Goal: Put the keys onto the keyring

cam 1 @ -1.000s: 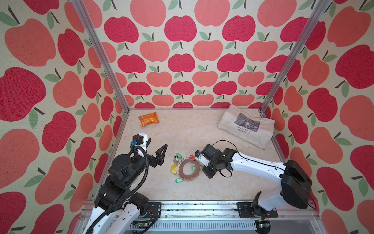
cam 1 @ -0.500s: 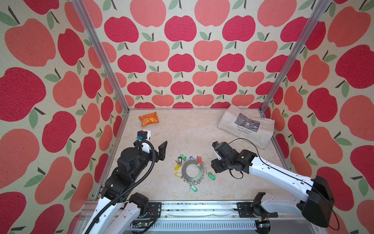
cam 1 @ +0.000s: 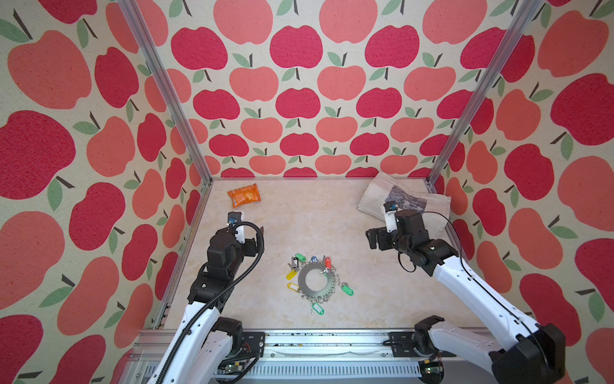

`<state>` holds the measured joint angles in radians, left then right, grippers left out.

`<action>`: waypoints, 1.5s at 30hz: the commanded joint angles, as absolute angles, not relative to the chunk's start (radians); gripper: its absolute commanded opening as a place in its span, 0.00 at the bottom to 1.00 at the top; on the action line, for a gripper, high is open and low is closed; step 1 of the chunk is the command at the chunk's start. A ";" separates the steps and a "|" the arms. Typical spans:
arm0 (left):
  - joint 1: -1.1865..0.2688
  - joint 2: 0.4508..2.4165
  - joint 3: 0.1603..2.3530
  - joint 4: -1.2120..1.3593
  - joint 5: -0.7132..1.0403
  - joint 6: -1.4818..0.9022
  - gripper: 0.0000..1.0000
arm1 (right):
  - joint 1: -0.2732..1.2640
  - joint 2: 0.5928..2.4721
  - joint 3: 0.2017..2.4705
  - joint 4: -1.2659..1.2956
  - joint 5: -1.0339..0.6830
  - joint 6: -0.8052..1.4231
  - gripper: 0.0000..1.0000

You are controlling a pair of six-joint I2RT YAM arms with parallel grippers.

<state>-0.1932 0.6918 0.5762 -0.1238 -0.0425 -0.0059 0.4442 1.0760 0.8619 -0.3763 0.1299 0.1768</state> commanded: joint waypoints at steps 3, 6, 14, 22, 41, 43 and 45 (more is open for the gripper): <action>-0.129 0.737 0.467 0.139 -0.011 0.064 0.99 | 0.331 1.075 0.753 -0.121 0.171 0.051 0.99; -0.067 0.792 0.413 0.260 0.028 0.050 0.99 | 0.279 1.110 0.675 0.030 0.236 0.010 0.99; -0.003 0.951 0.314 0.550 0.042 0.132 0.99 | 0.209 1.241 0.458 0.544 0.293 -0.139 0.99; 0.021 1.169 0.314 0.708 0.117 0.115 0.99 | 0.199 1.350 0.414 0.723 0.290 -0.186 0.99; 0.051 1.564 0.334 0.985 0.041 0.056 1.00 | 0.156 1.547 0.309 1.083 0.272 -0.118 0.99; 0.054 1.589 0.339 1.010 0.026 0.053 1.00 | 0.152 1.550 0.304 1.093 0.286 -0.107 0.99; 0.055 1.583 0.335 1.007 0.027 0.050 1.00 | 0.151 1.591 0.301 1.136 0.353 -0.088 0.99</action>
<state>0.0467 1.5814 0.3206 0.9401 0.0486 0.0685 0.1604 1.5497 0.3008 1.0649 0.2810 -0.1310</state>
